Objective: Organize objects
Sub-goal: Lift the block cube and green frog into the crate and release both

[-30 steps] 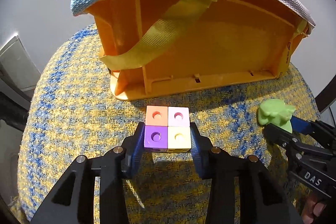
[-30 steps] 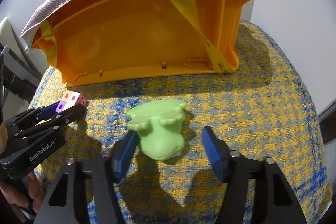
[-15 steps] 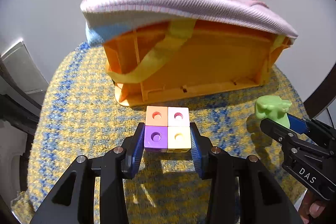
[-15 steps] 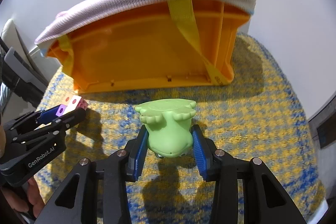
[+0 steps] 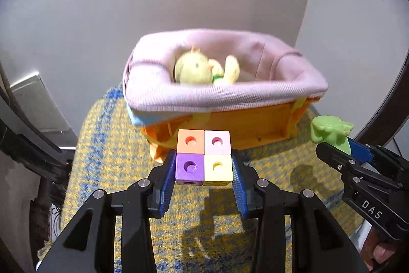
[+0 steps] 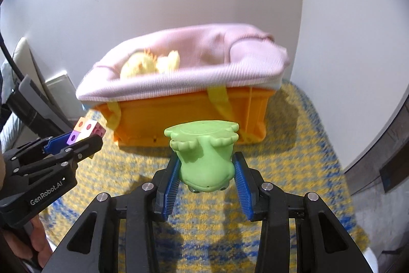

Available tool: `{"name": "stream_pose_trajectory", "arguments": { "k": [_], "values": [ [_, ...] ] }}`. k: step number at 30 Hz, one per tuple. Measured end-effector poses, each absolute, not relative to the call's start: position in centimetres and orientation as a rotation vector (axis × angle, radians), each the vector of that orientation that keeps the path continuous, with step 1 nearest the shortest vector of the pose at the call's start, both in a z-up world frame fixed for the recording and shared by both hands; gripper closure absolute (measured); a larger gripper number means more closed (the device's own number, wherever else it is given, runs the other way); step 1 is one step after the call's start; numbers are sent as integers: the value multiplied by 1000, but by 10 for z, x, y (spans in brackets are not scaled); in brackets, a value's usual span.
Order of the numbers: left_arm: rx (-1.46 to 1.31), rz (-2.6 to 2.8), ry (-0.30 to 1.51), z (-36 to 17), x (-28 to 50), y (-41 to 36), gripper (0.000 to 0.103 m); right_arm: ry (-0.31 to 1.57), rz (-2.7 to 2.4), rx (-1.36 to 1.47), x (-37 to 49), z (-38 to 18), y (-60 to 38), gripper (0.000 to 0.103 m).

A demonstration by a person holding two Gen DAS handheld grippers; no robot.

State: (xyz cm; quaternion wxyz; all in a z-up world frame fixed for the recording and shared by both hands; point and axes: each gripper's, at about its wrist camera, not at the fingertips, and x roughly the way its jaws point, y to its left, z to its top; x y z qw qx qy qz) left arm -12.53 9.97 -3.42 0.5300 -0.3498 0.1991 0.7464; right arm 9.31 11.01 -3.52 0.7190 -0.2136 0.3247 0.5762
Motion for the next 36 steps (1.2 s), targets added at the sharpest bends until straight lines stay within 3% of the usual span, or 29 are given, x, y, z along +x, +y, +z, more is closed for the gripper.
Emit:
{"name": "stream_pose_trajectory", "arguments": {
  "k": [20, 36],
  "values": [
    [-739, 1776, 430, 49, -140, 82, 63, 590, 1303, -398, 106, 51, 113, 62],
    [-738, 1756, 445, 63, -160, 124, 63, 570, 1321, -391, 120, 71, 152, 62]
  ]
}}
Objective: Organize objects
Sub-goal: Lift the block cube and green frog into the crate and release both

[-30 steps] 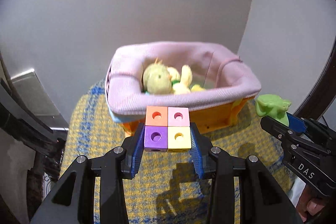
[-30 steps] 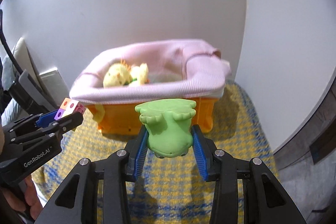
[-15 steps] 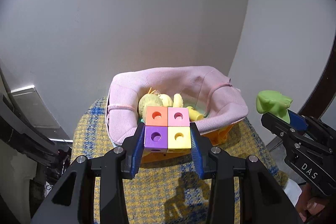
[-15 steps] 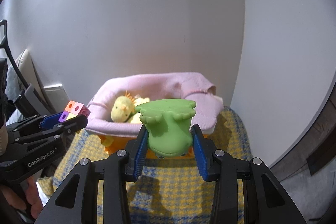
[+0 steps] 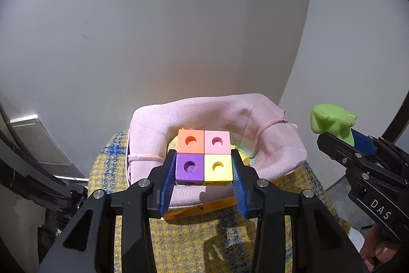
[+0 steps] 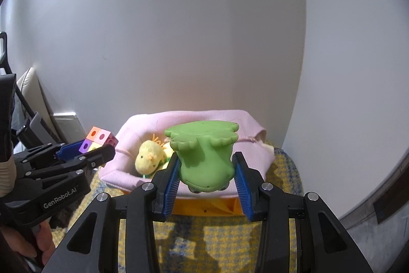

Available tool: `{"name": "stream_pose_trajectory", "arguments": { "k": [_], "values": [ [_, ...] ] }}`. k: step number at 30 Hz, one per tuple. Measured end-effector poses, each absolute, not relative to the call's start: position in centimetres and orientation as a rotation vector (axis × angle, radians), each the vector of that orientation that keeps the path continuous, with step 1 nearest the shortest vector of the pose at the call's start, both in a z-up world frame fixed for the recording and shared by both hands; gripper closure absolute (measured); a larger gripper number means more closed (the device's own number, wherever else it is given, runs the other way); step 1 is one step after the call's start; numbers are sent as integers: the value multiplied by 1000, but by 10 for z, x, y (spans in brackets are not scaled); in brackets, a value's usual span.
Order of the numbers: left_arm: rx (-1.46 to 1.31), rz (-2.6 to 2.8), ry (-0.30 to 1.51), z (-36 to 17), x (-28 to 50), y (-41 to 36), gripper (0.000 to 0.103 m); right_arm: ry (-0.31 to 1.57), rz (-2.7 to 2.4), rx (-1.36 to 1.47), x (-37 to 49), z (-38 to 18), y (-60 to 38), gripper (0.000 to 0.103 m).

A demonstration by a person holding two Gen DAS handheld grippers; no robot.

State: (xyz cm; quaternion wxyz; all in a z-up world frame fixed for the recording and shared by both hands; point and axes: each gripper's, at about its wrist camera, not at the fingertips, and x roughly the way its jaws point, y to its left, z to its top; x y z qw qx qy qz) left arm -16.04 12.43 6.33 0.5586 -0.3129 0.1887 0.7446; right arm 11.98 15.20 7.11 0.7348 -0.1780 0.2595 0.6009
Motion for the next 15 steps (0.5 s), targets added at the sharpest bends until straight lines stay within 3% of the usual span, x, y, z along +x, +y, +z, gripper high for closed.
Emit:
{"name": "stream_pose_trajectory", "arguments": {
  "k": [15],
  "values": [
    [-768, 1717, 474, 45, -181, 174, 63, 622, 1335, -419, 135, 48, 205, 62]
  ]
}}
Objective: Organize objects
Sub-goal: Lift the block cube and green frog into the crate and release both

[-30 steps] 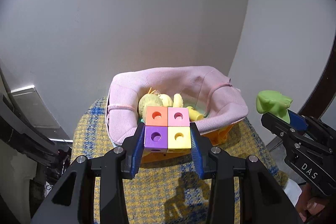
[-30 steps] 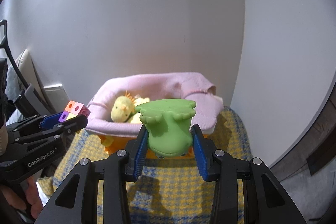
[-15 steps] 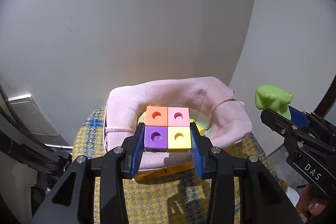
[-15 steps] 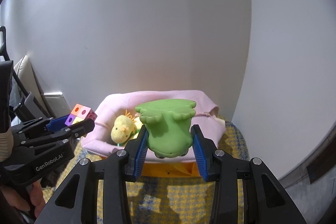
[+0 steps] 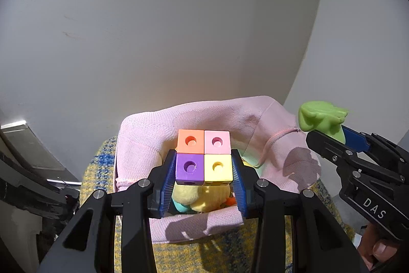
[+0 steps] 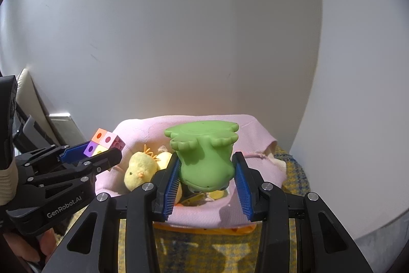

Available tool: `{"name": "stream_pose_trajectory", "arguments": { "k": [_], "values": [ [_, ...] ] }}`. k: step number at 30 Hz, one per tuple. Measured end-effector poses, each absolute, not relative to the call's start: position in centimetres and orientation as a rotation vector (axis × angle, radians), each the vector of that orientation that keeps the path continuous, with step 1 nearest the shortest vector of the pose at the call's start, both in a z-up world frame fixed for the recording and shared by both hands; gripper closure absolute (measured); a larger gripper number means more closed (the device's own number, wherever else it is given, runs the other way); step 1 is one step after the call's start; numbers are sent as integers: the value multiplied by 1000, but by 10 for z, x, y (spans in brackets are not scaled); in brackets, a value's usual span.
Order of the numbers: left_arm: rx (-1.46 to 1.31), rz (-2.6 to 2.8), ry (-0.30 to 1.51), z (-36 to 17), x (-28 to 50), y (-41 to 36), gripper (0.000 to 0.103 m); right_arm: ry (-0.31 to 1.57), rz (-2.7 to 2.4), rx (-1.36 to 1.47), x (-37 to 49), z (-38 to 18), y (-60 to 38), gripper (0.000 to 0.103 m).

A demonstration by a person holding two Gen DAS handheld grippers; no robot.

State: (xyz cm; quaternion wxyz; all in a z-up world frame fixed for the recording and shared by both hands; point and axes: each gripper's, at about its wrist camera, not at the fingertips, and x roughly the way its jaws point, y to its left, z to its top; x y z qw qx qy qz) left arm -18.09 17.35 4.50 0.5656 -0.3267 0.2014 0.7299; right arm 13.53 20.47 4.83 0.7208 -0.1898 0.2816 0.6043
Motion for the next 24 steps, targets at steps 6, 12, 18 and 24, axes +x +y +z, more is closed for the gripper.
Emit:
{"name": "stream_pose_trajectory", "arguments": {
  "k": [6, 12, 18, 24],
  "values": [
    [-795, 1698, 483, 35, -187, 185, 62, 636, 1335, -434, 140, 39, 218, 62],
    [-760, 1741, 449, 41, -192, 180, 22, 647, 1323, -420, 146, 34, 218, 61],
    [-757, 1763, 446, 46, -196, 181, 9, 637, 1315, -403, 143, 33, 210, 45],
    [-743, 1770, 453, 50, -193, 168, 2, 625, 1304, -399, 142, 41, 203, 39]
  ]
}}
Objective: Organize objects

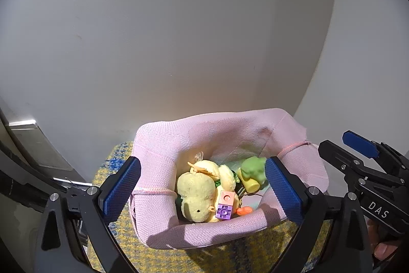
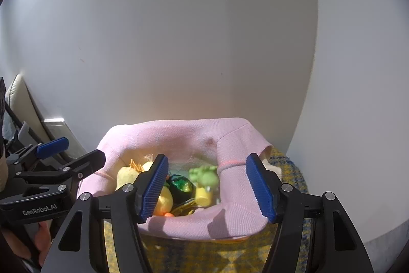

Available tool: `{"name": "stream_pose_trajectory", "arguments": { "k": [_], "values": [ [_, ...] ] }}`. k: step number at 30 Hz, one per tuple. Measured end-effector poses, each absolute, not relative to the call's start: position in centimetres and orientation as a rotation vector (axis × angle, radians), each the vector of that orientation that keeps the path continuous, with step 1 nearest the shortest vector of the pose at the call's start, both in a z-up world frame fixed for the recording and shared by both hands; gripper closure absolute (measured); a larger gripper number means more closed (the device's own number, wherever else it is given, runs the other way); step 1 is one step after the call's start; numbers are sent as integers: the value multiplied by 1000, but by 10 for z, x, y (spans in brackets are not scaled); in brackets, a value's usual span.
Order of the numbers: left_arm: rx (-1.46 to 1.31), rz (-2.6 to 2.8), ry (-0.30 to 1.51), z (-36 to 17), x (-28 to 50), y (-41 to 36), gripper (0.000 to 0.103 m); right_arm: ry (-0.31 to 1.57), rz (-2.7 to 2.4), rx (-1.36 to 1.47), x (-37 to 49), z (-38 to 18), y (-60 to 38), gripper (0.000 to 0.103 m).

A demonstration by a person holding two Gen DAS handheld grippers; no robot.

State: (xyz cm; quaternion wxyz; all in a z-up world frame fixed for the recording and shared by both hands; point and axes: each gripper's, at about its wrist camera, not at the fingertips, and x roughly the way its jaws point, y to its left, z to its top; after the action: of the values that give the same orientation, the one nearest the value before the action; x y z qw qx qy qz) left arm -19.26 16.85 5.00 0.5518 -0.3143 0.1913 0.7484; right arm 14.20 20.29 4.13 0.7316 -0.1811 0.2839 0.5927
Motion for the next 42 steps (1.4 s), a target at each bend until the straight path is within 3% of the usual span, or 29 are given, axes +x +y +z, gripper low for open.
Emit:
{"name": "stream_pose_trajectory", "arguments": {
  "k": [10, 16, 42],
  "values": [
    [-731, 1788, 458, 63, -188, 144, 0, 668, 1274, -424, 139, 51, 193, 33],
    [-753, 1782, 468, 64, -185, 130, 0, 656, 1266, -446, 127, 57, 179, 19],
    [-882, 1772, 489, 55, -169, 48, 0, 708, 1262, -495, 98, 58, 110, 16]
  ]
}}
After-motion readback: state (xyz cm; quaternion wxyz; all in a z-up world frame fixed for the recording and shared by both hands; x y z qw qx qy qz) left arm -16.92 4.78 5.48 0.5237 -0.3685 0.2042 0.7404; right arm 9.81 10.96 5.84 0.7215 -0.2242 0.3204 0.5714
